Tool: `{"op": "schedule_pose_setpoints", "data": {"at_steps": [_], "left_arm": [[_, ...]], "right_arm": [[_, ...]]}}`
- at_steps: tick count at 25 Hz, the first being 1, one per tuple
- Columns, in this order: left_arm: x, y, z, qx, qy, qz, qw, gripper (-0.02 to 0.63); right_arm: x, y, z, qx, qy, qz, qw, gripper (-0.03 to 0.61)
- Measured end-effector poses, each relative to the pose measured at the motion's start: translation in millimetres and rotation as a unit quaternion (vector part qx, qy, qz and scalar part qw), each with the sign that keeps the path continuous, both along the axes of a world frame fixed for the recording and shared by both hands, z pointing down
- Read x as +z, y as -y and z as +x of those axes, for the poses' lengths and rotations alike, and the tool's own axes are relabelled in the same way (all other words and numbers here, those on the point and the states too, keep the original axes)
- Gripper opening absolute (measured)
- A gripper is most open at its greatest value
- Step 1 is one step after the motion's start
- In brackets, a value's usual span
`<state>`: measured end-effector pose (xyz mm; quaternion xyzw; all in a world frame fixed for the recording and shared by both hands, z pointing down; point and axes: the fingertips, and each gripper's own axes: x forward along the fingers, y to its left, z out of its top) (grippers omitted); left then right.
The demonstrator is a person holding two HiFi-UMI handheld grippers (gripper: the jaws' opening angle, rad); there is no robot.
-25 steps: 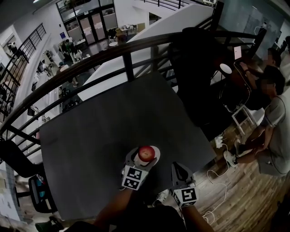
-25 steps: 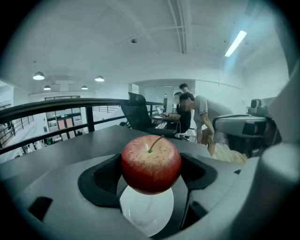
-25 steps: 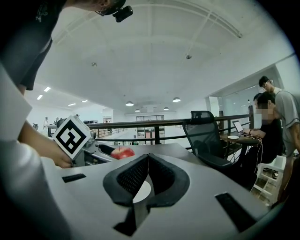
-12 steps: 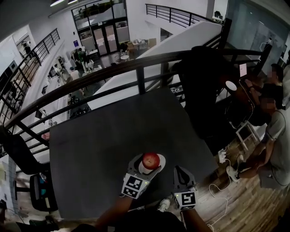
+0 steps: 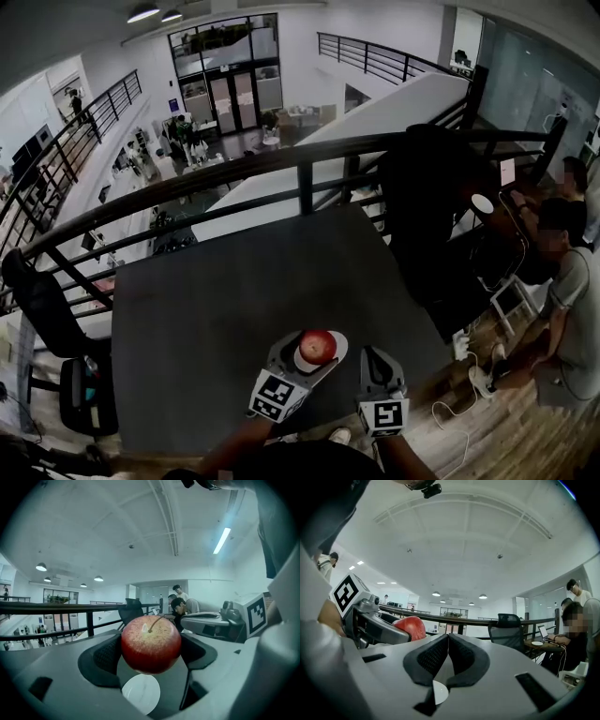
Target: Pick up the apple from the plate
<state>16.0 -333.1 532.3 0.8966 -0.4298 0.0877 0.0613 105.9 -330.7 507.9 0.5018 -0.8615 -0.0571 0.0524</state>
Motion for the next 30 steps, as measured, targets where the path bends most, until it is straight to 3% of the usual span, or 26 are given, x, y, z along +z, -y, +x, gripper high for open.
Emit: {"op": "schedule_pose_setpoints", "data": {"at_steps": [9,30], "left_arm": [[-15,-9,-9,-0.011,-0.015,0.015,0.9997,0.407],[-2,-8,-11,-0.018,-0.001,-0.002,0.9998,0.407]], "right_arm": [[-22,-6,-20,-0.023,0.015,0.039,0.999,0.025],[-21,-1,-18,-0.014,0.009,0.033,0.999,0.025]]}}
